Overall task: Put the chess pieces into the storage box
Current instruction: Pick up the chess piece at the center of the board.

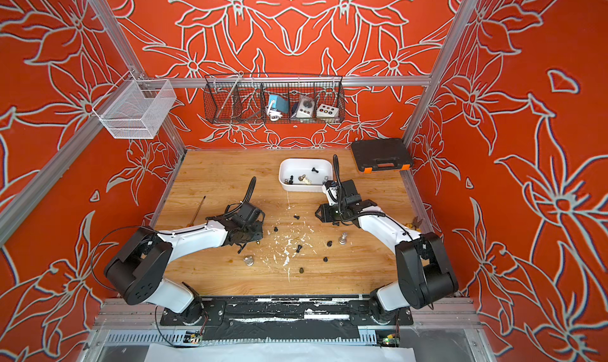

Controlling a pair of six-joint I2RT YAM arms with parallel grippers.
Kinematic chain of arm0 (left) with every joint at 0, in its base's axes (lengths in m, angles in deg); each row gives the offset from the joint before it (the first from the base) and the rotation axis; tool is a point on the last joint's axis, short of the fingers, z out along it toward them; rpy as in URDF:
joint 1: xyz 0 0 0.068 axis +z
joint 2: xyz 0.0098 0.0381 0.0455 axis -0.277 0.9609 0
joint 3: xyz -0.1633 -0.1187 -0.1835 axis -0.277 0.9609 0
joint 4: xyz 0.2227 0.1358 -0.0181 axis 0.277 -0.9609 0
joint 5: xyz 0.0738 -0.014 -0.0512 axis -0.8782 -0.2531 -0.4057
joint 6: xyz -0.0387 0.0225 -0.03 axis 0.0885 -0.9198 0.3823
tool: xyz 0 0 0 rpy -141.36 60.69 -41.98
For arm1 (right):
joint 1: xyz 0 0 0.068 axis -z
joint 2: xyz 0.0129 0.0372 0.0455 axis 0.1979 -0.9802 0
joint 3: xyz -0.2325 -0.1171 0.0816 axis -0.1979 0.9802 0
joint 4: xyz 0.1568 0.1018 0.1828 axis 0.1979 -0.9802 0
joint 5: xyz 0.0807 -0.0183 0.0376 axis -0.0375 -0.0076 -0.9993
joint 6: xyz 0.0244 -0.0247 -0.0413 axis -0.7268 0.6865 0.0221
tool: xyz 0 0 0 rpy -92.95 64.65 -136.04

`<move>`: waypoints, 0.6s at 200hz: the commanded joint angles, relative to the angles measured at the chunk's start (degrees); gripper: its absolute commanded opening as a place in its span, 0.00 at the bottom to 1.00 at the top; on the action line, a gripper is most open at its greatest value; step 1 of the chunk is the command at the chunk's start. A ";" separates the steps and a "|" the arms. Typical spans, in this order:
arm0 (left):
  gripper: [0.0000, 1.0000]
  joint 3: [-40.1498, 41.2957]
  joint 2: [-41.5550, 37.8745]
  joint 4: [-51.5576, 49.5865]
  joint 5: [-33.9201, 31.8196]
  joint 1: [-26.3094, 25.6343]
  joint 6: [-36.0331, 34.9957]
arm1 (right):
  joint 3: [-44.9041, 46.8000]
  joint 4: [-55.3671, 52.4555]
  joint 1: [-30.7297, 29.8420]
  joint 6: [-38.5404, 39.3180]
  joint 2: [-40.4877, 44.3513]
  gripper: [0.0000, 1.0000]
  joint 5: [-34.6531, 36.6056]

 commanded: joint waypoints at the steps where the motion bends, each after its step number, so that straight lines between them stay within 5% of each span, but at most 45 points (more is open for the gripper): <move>1: 0.34 0.31 1.99 -2.05 0.04 -0.34 -0.33 | -0.12 -0.86 -0.18 0.32 -0.96 0.42 -1.34; 120: 0.31 -5.91 -4.49 -8.36 -3.13 -0.29 -5.35 | -1.44 -1.20 -0.19 -0.35 -2.00 0.42 -2.64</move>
